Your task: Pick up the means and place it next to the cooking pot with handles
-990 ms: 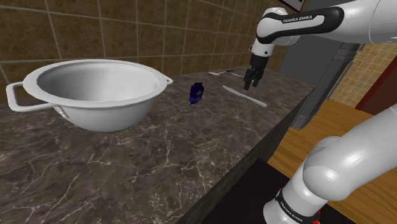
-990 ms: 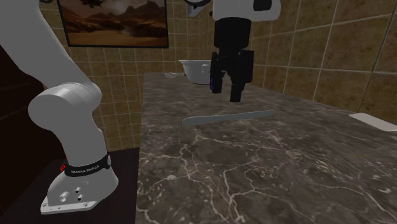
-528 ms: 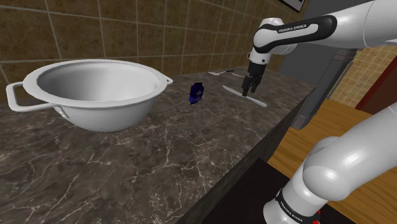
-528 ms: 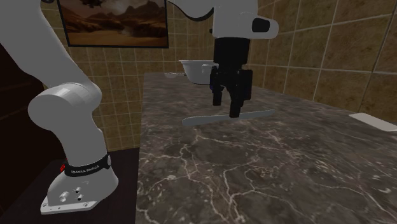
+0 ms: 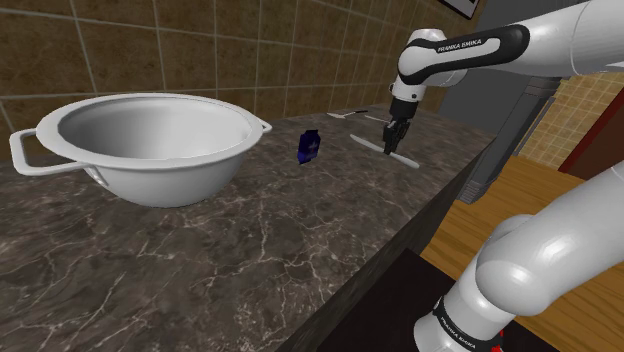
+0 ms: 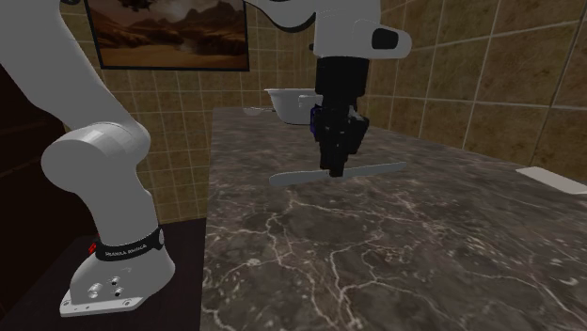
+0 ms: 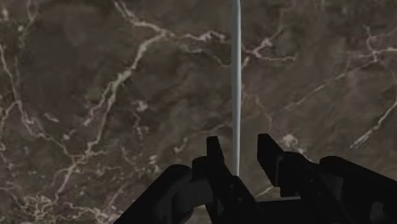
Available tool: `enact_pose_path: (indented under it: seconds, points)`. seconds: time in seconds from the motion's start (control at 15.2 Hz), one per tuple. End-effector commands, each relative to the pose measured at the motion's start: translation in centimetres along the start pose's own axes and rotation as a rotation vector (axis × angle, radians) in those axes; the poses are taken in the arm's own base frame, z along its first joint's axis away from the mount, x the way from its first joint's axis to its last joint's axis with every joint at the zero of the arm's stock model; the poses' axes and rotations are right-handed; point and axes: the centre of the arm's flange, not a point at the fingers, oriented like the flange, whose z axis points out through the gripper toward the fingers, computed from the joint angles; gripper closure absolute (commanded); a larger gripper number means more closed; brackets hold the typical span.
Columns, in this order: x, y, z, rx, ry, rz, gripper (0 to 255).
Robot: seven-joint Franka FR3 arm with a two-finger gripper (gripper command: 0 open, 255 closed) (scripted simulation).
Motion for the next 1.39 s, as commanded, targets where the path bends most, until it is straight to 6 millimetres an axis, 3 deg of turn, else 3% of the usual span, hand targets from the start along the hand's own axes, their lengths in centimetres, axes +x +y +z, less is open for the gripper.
enact_pose_path:
  seconds: [0.0, 0.46, 1.32]
  points:
    - [0.0, 0.0, 0.0, 0.0, 0.0, 0.0, 255]
    - [0.0, 0.0, 0.0, 0.0, 0.0, 0.0, 255]
    - [-0.4, 0.0, -6.8, 0.0, 0.0, 0.0, 255]
